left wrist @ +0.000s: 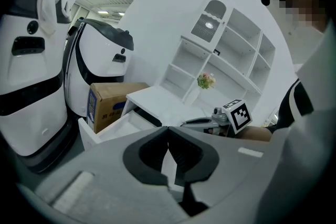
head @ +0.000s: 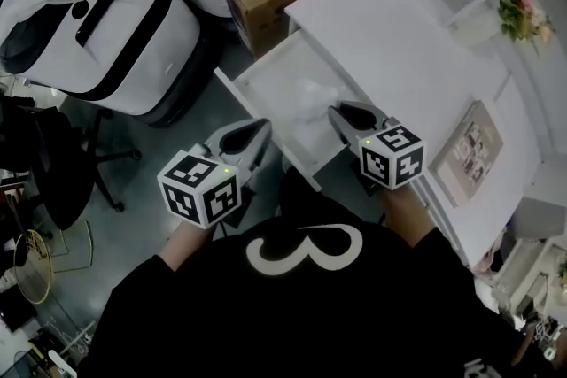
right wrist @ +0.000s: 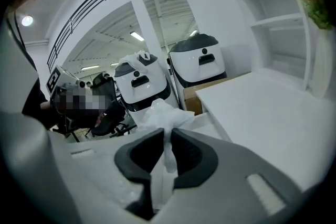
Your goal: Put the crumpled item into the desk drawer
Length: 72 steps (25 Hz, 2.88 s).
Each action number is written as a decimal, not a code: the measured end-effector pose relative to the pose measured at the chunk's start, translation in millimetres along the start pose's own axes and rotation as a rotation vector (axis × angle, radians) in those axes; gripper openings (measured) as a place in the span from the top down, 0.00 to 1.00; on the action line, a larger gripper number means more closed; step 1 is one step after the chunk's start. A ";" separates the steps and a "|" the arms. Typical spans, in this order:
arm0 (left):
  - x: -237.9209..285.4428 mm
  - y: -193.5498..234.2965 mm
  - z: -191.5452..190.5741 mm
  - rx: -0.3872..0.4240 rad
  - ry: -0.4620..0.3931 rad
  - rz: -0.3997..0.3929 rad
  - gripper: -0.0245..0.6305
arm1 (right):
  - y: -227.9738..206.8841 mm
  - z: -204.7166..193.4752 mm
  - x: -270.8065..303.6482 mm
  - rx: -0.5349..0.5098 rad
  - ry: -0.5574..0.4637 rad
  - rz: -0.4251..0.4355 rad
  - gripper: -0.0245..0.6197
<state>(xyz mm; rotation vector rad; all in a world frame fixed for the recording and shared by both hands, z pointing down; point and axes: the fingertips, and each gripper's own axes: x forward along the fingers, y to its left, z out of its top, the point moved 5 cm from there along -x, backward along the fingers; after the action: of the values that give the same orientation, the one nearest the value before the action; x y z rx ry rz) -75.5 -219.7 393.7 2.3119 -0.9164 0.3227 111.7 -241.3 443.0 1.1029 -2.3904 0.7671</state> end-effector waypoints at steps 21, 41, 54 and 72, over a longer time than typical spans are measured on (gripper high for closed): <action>29.6 66.6 -16.1 -0.127 0.045 0.095 0.95 | -63.0 -66.6 131.3 -0.008 0.292 -0.044 0.89; 31.7 100.6 -41.9 -0.211 0.072 0.178 0.95 | -104.4 -128.4 192.9 0.060 0.476 -0.067 0.88; 28.2 110.0 -44.8 -0.228 0.056 0.217 0.95 | -112.2 -138.9 203.2 0.085 0.516 -0.089 0.68; 8.1 63.2 -15.3 -0.143 -0.029 0.151 0.95 | -57.2 -59.1 110.1 0.078 0.217 -0.012 0.59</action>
<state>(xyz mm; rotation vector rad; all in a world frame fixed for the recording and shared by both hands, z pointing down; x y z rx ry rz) -112.8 -250.1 438.2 2.1269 -1.0959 0.2773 96.5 -297.4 567.6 1.0065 -2.1882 0.9326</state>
